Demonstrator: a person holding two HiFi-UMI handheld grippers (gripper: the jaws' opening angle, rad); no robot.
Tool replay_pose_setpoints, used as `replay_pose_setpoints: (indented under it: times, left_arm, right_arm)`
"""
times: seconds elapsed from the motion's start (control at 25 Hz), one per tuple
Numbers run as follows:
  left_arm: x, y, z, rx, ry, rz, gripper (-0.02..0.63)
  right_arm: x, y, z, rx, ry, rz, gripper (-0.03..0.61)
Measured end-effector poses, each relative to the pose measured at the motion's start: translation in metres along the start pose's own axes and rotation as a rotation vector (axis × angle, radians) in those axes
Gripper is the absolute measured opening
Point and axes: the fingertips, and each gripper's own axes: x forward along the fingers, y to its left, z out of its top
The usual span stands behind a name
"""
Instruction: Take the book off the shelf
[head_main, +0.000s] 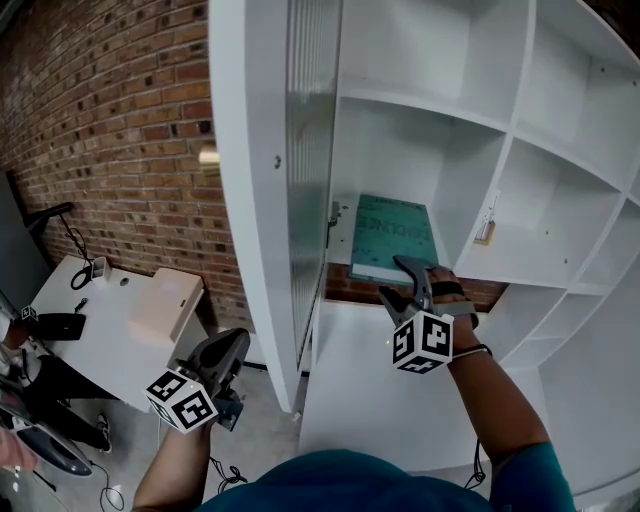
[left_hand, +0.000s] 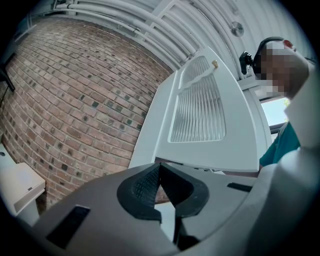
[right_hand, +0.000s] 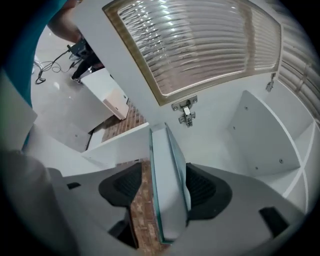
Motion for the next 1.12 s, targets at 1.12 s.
replay_pose_setpoints:
  times: [1.12]
  left_arm:
    - [-0.003, 0.008, -0.004, -0.016, -0.006, -0.005, 0.015]
  right_arm:
    - [0.037, -0.012, -0.019, -0.189, 0.184, -0.075, 0.216]
